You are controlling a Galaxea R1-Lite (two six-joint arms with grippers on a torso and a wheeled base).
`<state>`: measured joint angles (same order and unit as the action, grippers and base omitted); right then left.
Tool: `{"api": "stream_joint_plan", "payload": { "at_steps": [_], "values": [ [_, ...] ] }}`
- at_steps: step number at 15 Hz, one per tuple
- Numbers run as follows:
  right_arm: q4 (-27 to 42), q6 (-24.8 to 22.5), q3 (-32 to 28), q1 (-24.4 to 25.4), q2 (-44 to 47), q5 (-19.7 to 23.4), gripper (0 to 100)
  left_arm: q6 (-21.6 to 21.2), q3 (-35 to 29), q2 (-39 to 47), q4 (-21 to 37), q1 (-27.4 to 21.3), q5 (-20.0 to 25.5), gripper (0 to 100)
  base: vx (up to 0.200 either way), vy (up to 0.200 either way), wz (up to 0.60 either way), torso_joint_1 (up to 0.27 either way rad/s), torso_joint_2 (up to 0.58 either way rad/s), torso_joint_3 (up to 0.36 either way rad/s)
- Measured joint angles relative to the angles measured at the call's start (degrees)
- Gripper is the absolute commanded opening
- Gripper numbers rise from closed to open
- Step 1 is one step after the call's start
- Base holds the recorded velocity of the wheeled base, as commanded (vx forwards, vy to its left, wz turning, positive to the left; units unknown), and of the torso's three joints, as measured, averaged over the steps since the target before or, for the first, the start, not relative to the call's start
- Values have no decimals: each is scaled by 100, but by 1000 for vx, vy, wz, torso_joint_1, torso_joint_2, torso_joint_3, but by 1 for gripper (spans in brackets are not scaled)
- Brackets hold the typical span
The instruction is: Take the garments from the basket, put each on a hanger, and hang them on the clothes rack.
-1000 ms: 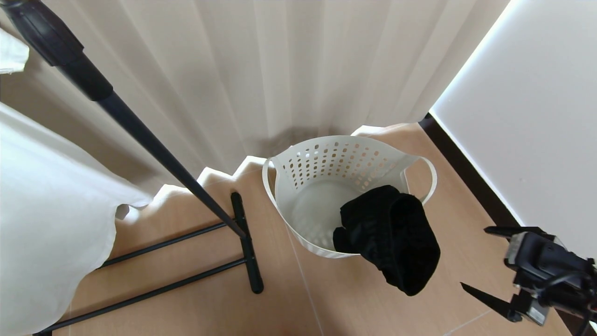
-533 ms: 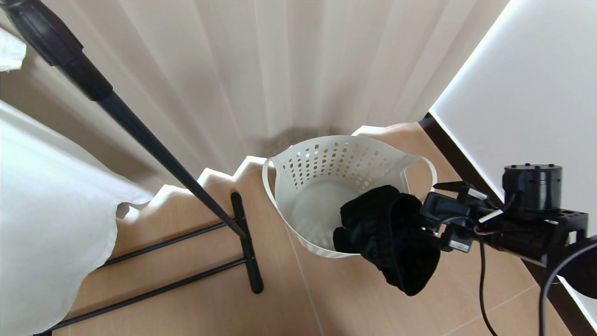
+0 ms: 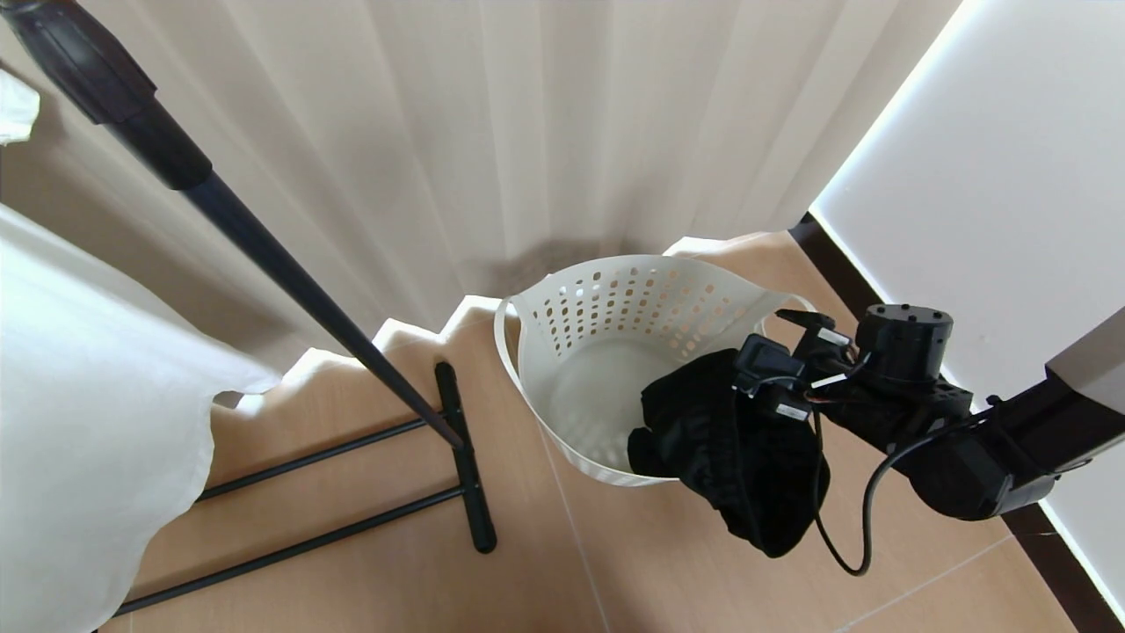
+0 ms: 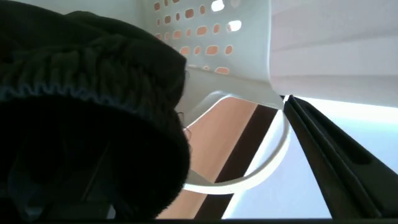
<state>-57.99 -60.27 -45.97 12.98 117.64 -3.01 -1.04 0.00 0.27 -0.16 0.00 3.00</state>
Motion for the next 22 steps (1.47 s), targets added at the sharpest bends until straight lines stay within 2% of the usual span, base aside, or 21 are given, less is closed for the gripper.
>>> {"api": "stream_joint_plan", "payload": {
  "at_steps": [1,3,6,7,9,11,13,15,17,18,22],
  "values": [
    [-30,6,9,-4,39,11,0,-2,0,0,0,0,0,100,0,0,0,0,0,0],
    [-59,50,39,-9,72,20,0,0,0,0,0,0,0,100,0,0,0,0,0,0],
    [-283,455,243,-1,-105,23,0,2,0,0,0,0,0,100,0,0,0,0,0,0],
    [-290,794,407,10,-276,26,0,4,0,0,0,0,0,100,0,0,0,0,0,0],
    [-195,1947,741,33,-818,48,0,6,0,0,0,0,-16,100,0,0,0,0,0,0],
    [189,2992,940,88,-1519,59,0,6,0,0,0,0,-29,100,0,0,0,0,0,0],
    [1097,4038,934,396,-2420,67,0,55,0,0,0,0,-104,100,0,0,0,0,0,0],
    [2669,5299,590,1034,-3407,167,0,61,0,0,0,0,-117,100,0,0,0,0,0,0],
    [4029,6210,229,1631,-4306,479,0,61,0,0,0,0,-108,100,0,0,0,0,0,0],
    [4264,6439,124,1836,-4645,692,0,55,0,0,0,0,-104,100,0,0,0,0,0,0],
    [4295,6476,90,1998,-5105,730,0,52,0,0,0,0,-100,100,0,0,0,4,2,60]
  ]
}}
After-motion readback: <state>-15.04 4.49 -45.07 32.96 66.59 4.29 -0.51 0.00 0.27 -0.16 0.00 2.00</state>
